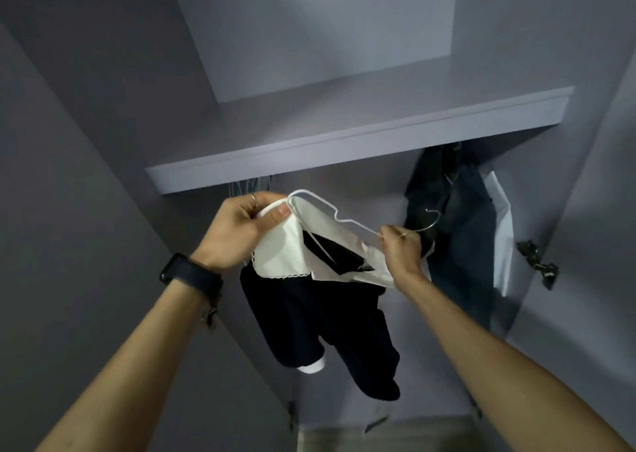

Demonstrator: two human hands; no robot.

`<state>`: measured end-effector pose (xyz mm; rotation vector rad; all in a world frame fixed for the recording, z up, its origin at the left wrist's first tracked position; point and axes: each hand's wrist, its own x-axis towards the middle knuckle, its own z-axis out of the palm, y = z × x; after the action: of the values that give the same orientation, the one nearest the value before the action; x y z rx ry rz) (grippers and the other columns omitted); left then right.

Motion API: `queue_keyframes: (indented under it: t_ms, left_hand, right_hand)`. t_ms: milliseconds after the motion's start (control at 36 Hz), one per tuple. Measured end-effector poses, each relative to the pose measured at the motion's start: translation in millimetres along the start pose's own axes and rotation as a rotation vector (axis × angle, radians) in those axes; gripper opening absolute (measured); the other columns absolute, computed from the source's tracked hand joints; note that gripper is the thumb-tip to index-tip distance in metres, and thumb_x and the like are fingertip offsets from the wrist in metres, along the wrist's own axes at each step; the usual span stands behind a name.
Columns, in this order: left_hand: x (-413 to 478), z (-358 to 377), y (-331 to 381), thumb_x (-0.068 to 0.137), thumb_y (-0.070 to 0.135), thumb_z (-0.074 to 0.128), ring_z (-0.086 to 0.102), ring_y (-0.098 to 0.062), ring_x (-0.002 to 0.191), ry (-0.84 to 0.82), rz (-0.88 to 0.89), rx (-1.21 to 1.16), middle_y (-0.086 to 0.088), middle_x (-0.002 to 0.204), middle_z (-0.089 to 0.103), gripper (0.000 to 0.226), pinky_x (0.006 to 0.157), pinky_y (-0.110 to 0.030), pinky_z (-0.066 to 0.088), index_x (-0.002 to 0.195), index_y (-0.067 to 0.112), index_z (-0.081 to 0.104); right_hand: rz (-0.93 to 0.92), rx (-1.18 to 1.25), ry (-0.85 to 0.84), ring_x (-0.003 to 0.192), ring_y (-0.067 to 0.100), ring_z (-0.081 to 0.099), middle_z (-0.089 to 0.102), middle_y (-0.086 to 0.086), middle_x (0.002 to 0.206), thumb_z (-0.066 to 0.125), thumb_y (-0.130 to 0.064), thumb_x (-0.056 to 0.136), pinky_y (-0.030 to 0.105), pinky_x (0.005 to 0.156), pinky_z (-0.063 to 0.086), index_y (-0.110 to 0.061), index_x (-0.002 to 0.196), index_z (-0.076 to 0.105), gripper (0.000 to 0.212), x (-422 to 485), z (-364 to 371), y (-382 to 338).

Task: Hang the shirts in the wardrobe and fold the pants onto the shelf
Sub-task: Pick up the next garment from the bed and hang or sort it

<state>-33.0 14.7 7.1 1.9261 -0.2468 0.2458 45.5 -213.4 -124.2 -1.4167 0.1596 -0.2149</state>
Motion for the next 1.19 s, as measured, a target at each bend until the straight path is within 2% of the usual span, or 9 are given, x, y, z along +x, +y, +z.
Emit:
queue_keyframes:
  t_ms: [167,278,389,528,667,722,778,861,1194]
  left_hand:
    - [-3,-4,-12,0.099,0.014,0.061,0.064,-0.012,0.074,0.107,-0.080,0.011,-0.001,0.086,0.073,0.013,0.070,-0.028,0.054,0.096,0.011,0.074]
    - [3,-10,-6,0.099,0.019,0.062,0.064,-0.007,0.075,0.149,-0.027,0.038,0.006,0.086,0.073,0.013,0.069,-0.022,0.053,0.096,0.016,0.075]
    - [8,-26,-6,0.098,0.026,0.064,0.064,0.005,0.084,0.351,0.045,0.364,0.020,0.087,0.072,0.012,0.076,-0.009,0.046,0.093,0.031,0.073]
    - [6,-36,-24,0.099,0.028,0.061,0.067,-0.016,0.097,0.521,0.034,0.594,0.000,0.098,0.076,0.018,0.077,-0.016,0.041,0.106,0.020,0.075]
    - [17,-54,-30,0.103,0.036,0.048,0.067,-0.040,0.090,0.476,0.149,1.110,-0.019,0.093,0.073,0.030,0.081,-0.044,0.050,0.112,0.021,0.073]
    - [23,-61,-30,0.105,0.038,0.045,0.066,-0.042,0.085,0.458,0.138,1.221,-0.023,0.089,0.071,0.035,0.081,-0.046,0.050,0.113,0.017,0.073]
    - [30,-64,-30,0.105,0.039,0.045,0.066,-0.042,0.089,0.419,0.063,1.266,-0.022,0.095,0.071,0.036,0.082,-0.046,0.048,0.115,0.016,0.072]
    - [39,-66,-33,0.104,0.034,0.048,0.066,-0.041,0.090,0.409,0.140,1.304,-0.019,0.099,0.073,0.032,0.084,-0.048,0.047,0.115,0.014,0.072]
    - [45,-58,-40,0.105,0.039,0.042,0.065,-0.039,0.103,0.318,0.046,1.276,-0.013,0.116,0.071,0.035,0.092,-0.048,0.044,0.124,0.023,0.066]
  right_hand:
    - [-0.019,-0.025,0.006,0.041,0.003,0.027,0.028,-0.016,0.043,0.055,-0.020,0.078,0.017,0.041,0.027,-0.023,0.041,0.039,0.040,9,12,-4]
    - [0.011,0.022,0.001,0.046,0.004,0.030,0.033,-0.012,0.048,0.057,-0.018,0.080,0.017,0.043,0.030,-0.015,0.057,0.049,0.024,13,24,-6]
    - [-0.131,-0.156,-0.035,0.044,0.006,0.024,0.026,-0.012,0.045,0.056,-0.013,0.083,0.022,0.043,0.024,-0.017,0.052,0.034,0.039,18,19,-6]
    - [-0.305,-0.374,-0.045,0.042,0.010,0.026,0.022,-0.007,0.041,0.057,-0.016,0.082,0.023,0.042,0.024,-0.014,0.048,0.030,0.044,18,20,-21]
    - [-0.394,-0.494,-0.109,0.044,0.011,0.024,0.022,-0.007,0.042,0.057,-0.018,0.081,0.027,0.043,0.023,-0.013,0.050,0.027,0.043,14,19,-25]
    - [-0.405,-0.556,-0.112,0.043,0.012,0.026,0.025,-0.004,0.042,0.055,-0.025,0.080,0.029,0.044,0.026,-0.014,0.051,0.034,0.037,11,20,-29]
    - [-0.402,-0.632,-0.116,0.042,0.014,0.029,0.030,-0.003,0.042,0.053,-0.031,0.080,0.031,0.044,0.028,-0.021,0.053,0.042,0.031,8,22,-35]
    - [-0.377,-0.718,-0.116,0.041,0.015,0.033,0.035,-0.004,0.041,0.054,-0.032,0.082,0.028,0.042,0.027,-0.023,0.053,0.046,0.032,10,20,-47]
    - [-0.345,-0.819,-0.122,0.044,0.016,0.038,0.034,-0.006,0.041,0.054,-0.032,0.083,0.028,0.045,0.031,-0.015,0.049,0.036,0.042,0,3,-64]
